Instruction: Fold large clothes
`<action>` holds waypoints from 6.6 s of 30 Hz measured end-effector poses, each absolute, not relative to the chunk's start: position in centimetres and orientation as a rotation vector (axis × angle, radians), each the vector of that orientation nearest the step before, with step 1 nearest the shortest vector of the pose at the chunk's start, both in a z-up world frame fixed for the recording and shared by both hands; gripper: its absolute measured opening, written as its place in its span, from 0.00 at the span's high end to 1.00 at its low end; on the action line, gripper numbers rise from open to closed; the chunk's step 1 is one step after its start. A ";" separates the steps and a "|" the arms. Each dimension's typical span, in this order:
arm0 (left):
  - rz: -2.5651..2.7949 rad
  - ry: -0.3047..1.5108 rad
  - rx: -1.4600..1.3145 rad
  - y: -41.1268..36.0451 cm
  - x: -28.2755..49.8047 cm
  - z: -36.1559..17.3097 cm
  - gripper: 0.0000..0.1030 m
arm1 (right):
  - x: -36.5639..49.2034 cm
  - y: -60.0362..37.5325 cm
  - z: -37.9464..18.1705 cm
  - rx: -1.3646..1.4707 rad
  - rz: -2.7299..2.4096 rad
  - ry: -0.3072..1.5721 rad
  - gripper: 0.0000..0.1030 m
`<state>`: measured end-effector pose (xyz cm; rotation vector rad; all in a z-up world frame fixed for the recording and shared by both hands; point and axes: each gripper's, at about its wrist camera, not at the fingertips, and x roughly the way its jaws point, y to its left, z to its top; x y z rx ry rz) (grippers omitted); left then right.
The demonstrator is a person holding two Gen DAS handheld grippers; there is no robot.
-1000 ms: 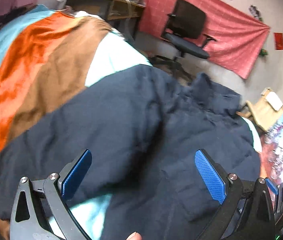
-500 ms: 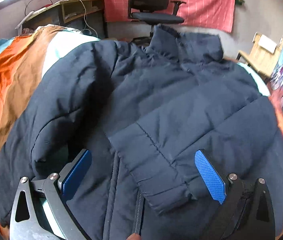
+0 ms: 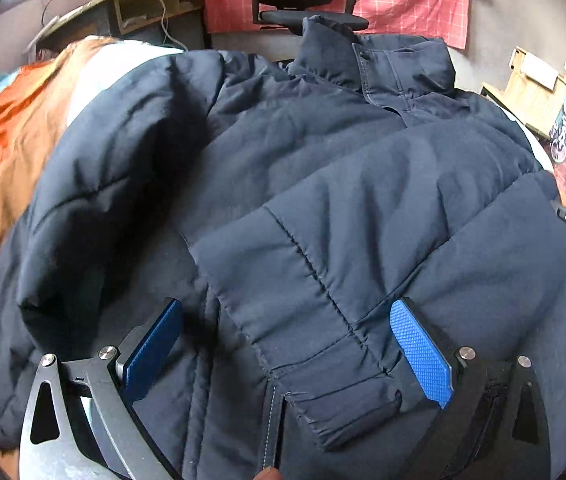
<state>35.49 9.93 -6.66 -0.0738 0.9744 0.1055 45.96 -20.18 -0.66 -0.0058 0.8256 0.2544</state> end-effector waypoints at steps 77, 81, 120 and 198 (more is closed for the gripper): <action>0.897 0.717 -1.134 34.5 11.0 -8.3 0.03 | 35.3 8.4 -1.8 -0.361 0.642 0.714 0.01; 0.963 0.699 -1.117 34.6 11.3 -8.3 0.10 | 35.3 8.4 -1.8 -0.359 0.643 0.715 0.01; 0.014 0.317 -0.147 8.6 26.6 15.2 0.94 | 38.2 -8.9 8.6 -0.109 0.423 0.621 0.01; 0.122 0.854 0.139 12.6 40.7 -5.2 0.35 | 43.6 -10.9 -1.2 -0.011 0.531 0.947 0.56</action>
